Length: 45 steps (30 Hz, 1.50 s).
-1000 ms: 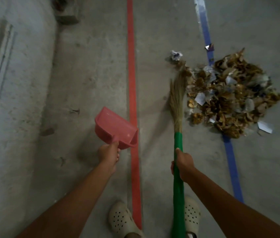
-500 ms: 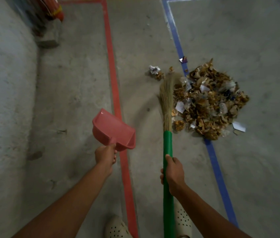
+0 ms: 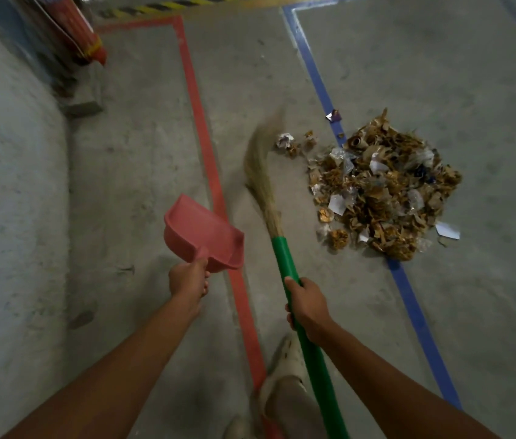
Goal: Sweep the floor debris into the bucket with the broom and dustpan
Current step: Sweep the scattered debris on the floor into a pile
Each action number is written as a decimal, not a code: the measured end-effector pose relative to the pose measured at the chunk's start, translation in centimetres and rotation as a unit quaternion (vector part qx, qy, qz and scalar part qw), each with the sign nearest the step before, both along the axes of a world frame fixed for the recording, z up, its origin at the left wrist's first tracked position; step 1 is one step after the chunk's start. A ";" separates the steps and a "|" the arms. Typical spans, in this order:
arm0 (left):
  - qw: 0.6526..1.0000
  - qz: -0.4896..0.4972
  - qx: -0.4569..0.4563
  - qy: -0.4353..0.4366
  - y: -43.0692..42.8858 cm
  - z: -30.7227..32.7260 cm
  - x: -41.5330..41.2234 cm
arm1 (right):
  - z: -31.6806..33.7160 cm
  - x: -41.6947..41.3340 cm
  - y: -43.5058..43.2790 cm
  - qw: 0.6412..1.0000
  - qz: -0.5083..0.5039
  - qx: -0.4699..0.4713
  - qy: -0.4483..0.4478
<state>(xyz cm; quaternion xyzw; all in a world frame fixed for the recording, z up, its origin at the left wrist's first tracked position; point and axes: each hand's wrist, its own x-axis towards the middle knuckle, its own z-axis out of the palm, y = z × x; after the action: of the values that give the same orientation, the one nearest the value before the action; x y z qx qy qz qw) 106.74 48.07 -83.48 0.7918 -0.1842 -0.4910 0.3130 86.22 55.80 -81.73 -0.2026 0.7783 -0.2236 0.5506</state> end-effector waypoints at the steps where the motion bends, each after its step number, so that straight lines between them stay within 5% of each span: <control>1: 1.000 0.002 0.000 -0.008 -0.9 -0.5 0.2 | -0.7 0.0 -1.3 1.000 0.022 0.015 -0.001; 7: 1.000 0.004 0.007 -0.014 -5.3 -4.9 -0.4 | -6.8 -0.8 -8.4 0.979 0.142 0.140 0.034; 18: 0.996 -0.071 0.044 -0.025 -11.3 -10.2 -6.2 | -12.0 -8.8 -17.0 0.987 -0.075 0.137 -0.047; 28: 0.987 -0.159 0.028 -0.009 -18.1 -8.0 -14.4 | -9.5 -15.0 -16.8 0.952 -0.277 0.106 -0.074; 45: 0.963 -0.265 0.035 0.030 -21.2 -5.9 -21.7 | 0.2 -13.2 -13.0 0.923 -0.366 0.020 -0.116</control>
<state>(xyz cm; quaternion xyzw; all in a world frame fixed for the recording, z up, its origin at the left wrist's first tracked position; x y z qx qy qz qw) 85.02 26.84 -89.43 0.7103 -0.3608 -0.5859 0.1486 73.00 42.79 -81.54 0.1348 0.7333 -0.4164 0.5202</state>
